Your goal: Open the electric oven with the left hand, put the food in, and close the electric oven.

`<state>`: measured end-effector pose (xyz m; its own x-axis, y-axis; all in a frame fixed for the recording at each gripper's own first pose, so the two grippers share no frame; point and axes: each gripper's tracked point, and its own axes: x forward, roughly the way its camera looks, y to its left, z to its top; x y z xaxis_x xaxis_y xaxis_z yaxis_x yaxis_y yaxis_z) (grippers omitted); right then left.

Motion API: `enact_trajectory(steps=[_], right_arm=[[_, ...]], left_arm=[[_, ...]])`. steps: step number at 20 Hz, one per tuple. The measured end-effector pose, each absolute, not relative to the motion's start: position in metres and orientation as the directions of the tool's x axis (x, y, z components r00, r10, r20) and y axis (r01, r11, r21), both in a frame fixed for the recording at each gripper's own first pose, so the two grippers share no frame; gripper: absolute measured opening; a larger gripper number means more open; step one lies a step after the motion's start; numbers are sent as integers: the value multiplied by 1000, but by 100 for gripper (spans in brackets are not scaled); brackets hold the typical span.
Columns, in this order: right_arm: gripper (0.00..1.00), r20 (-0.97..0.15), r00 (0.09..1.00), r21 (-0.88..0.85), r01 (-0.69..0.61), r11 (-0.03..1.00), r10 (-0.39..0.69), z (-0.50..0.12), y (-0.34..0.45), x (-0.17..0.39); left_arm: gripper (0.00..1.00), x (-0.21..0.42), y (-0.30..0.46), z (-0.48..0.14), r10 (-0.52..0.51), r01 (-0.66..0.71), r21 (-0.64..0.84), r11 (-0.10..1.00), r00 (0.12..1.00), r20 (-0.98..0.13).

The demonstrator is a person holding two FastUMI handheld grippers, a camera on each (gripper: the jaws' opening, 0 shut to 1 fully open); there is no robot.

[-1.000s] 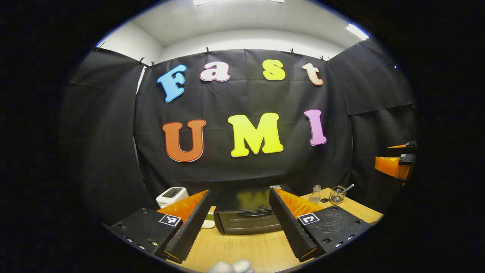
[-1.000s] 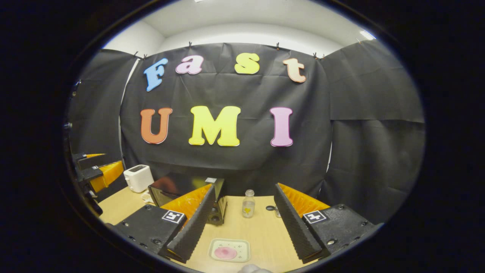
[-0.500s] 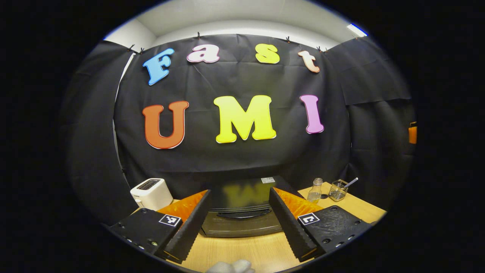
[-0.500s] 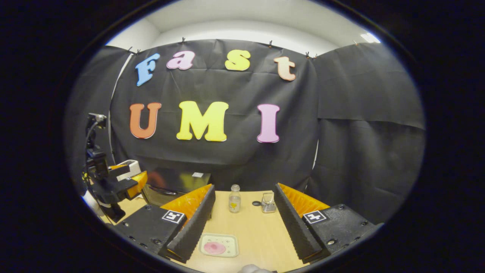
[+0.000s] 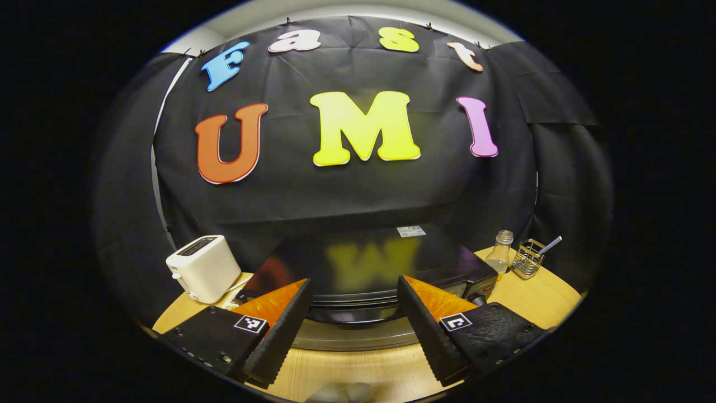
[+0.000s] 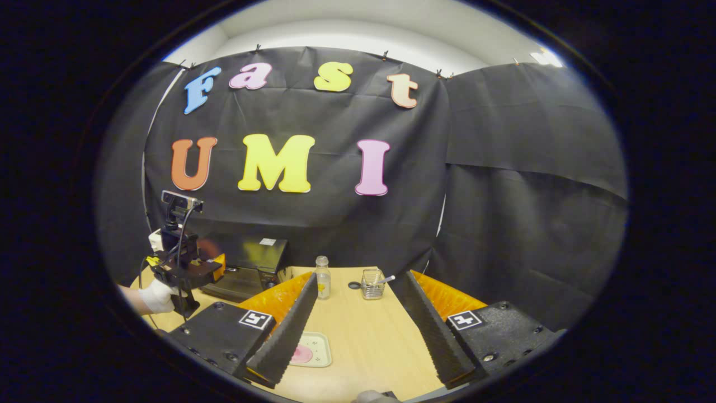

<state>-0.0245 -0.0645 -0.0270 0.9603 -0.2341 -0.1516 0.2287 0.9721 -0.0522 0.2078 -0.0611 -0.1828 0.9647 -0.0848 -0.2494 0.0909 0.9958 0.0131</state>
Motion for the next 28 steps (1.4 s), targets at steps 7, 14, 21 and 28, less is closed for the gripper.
enact_trajectory(steps=[7,14,21,28], right_arm=[[99,-157,960,-40,230,972,-234,-29,-65,-21],[99,-161,965,-22,206,978,-207,-32,-60,-19],[99,-158,970,-54,179,982,-185,-35,-52,-26],[97,-171,972,-30,159,987,-162,-44,-43,-37]], left_arm=[[96,210,-64,-197,-90,83,-36,996,948,-305],[96,193,-63,-198,-104,97,-38,995,938,-329],[96,159,-62,-209,-114,107,-39,993,926,-359],[97,120,-61,-233,-115,109,-37,993,908,-402]])
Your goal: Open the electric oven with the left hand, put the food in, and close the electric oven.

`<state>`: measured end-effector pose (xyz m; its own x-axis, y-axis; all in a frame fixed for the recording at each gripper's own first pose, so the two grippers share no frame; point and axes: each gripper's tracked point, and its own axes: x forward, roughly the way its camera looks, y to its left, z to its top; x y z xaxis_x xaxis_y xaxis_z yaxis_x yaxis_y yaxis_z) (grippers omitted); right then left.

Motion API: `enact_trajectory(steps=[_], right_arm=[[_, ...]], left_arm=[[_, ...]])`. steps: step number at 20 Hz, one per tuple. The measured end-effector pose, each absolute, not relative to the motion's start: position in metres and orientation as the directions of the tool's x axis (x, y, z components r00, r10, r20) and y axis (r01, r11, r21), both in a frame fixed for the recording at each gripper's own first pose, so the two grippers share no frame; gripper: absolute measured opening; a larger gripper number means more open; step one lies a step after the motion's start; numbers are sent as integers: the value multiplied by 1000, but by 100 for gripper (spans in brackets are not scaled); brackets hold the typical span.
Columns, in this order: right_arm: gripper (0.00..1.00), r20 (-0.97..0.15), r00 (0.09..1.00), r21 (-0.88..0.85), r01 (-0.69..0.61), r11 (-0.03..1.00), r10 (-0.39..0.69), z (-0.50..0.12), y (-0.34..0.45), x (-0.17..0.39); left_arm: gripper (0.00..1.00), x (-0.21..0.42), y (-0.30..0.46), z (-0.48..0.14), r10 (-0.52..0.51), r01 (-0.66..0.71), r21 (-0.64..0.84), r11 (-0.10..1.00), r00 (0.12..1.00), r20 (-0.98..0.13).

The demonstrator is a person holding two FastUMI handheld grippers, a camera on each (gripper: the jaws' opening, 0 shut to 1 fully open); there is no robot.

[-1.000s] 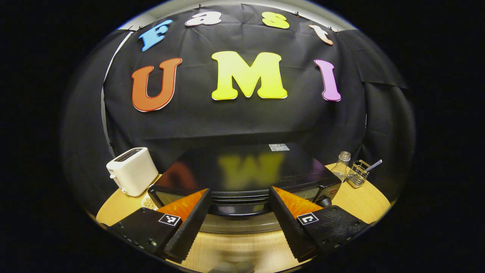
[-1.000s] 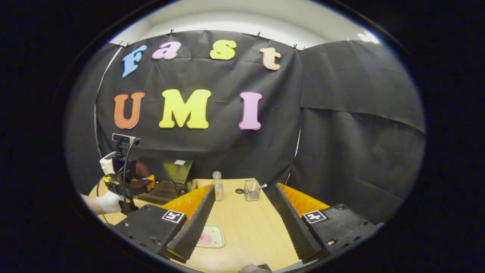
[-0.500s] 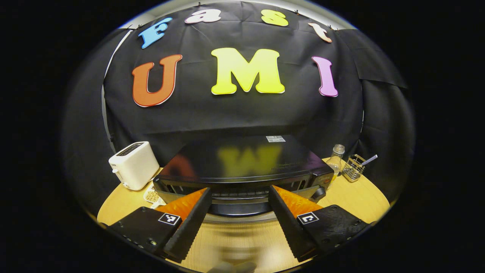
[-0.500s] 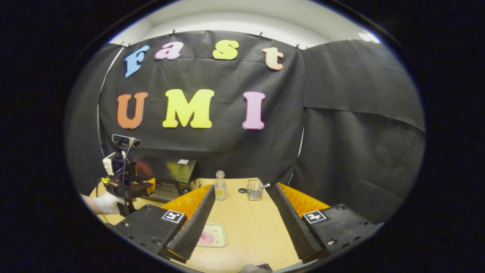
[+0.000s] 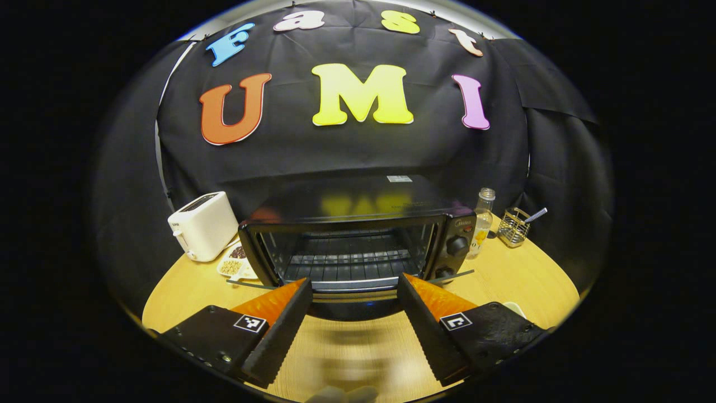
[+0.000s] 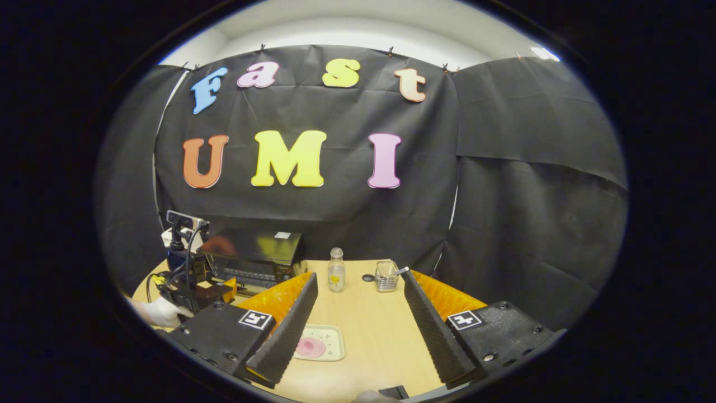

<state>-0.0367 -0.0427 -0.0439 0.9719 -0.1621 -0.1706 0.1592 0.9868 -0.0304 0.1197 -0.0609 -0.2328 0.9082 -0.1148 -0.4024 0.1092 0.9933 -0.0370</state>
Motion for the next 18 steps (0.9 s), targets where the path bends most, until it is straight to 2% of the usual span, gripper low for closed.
enact_trajectory(steps=[18], right_arm=[[97,-224,955,-31,191,981,-193,-79,-48,-73]], left_arm=[[96,57,-65,-313,-116,134,-6,991,834,-539]])
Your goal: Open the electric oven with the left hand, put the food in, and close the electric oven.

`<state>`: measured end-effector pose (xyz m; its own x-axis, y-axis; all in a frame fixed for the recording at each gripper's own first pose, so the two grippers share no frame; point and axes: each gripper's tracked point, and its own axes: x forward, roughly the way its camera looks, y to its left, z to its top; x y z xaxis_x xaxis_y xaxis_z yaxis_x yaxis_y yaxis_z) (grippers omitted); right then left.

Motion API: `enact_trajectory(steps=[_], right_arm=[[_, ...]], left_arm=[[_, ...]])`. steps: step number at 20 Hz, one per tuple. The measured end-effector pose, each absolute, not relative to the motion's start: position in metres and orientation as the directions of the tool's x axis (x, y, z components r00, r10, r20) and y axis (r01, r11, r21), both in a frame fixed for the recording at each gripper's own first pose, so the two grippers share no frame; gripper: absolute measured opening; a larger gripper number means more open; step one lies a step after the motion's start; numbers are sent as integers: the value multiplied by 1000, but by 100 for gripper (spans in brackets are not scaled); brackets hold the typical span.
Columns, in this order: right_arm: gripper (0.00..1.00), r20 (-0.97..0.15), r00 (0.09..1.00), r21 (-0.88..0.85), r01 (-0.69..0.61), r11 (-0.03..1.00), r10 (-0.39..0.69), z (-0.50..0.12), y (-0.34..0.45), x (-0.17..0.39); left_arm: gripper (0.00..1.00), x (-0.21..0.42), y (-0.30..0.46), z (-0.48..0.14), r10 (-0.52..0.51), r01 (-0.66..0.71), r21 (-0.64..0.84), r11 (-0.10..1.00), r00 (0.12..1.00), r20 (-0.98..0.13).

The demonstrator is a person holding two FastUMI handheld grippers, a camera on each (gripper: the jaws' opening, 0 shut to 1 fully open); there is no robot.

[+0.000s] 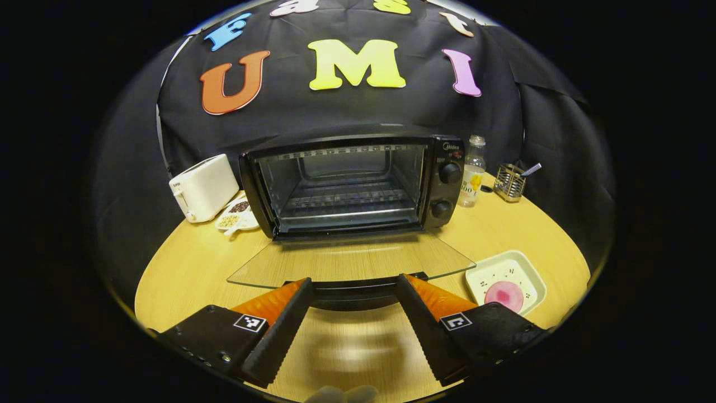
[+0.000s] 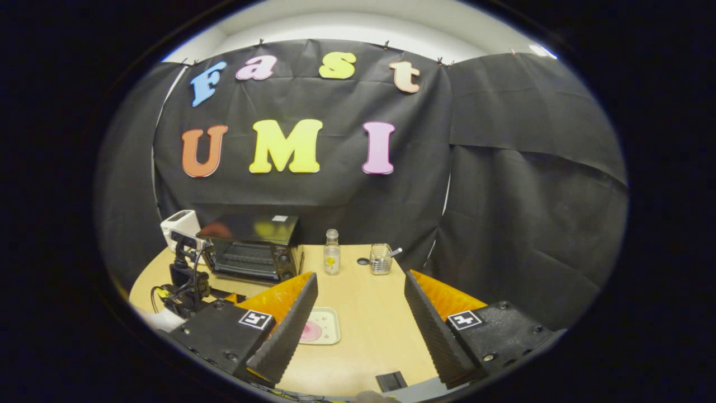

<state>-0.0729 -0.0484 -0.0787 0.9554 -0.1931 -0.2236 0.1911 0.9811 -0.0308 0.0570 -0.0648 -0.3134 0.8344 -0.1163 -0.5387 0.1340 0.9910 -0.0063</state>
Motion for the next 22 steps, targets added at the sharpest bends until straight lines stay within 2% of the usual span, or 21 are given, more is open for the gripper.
enact_trajectory(steps=[8,14,18,22], right_arm=[[99,-242,946,-24,215,976,-214,-87,-55,-88],[99,-250,944,-10,221,975,-216,-94,-56,-97],[99,-262,942,8,221,975,-211,-104,-57,-97],[99,-283,939,15,209,978,-197,-118,-61,-89]], left_arm=[[97,48,-70,-353,-121,121,-45,992,762,-636],[97,46,-71,-357,-122,131,-34,991,754,-645],[97,50,-59,-342,-116,127,-23,992,795,-595],[97,47,-34,-300,-99,115,1,993,856,-507]])
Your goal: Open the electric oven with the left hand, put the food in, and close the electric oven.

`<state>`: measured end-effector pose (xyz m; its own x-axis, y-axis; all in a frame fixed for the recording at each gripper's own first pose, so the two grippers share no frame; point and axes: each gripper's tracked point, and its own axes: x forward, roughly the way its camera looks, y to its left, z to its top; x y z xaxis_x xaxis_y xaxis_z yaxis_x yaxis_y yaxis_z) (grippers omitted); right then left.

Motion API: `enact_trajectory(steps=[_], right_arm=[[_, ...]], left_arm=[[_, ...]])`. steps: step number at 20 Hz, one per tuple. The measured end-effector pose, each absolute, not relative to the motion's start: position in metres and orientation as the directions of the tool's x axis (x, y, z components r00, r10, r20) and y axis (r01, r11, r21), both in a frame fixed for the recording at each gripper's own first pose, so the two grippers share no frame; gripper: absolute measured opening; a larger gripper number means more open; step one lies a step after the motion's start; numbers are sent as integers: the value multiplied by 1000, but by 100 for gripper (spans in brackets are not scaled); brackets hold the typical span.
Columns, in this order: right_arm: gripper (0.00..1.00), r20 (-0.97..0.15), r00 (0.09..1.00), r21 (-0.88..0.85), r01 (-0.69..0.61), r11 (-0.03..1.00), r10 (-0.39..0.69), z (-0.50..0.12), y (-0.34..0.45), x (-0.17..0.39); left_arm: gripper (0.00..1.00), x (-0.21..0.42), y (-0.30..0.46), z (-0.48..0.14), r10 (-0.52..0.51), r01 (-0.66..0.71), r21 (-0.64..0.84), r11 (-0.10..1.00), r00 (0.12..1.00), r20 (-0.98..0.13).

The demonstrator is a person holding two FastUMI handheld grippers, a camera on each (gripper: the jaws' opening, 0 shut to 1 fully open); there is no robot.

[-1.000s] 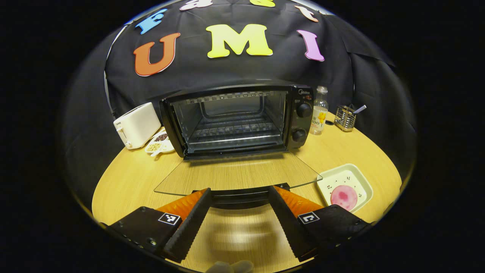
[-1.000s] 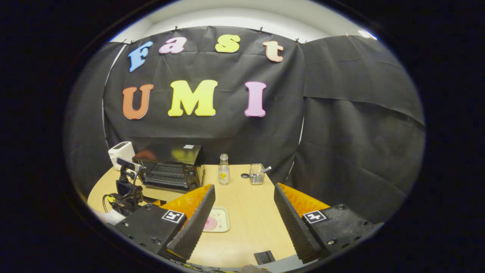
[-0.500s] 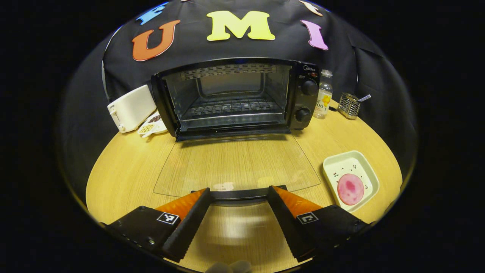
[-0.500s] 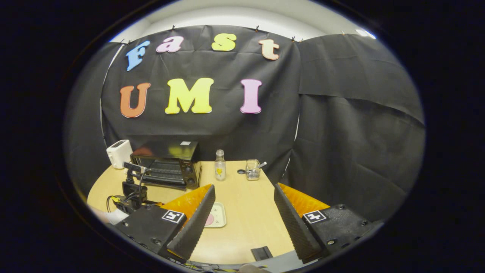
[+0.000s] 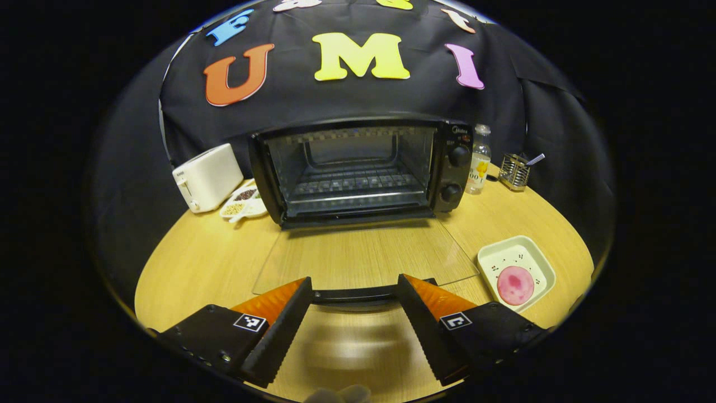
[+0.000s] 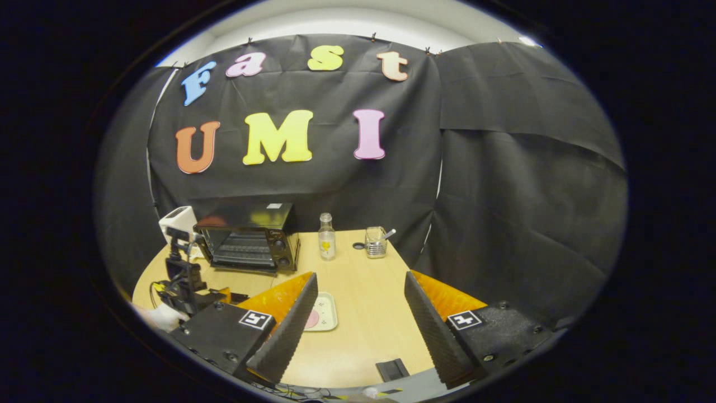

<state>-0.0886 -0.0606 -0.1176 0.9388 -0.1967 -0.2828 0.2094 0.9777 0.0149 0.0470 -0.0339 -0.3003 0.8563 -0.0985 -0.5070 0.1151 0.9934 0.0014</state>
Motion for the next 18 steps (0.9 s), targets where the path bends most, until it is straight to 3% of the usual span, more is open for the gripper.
enact_trajectory(steps=[10,18], right_arm=[[98,-474,879,88,93,992,-41,-221,-60,-4],[80,-668,724,265,15,964,172,-326,-43,59]], left_arm=[[96,-2,5,-146,-62,69,21,997,966,-251],[96,-34,6,-63,53,-53,1,999,986,-159]])
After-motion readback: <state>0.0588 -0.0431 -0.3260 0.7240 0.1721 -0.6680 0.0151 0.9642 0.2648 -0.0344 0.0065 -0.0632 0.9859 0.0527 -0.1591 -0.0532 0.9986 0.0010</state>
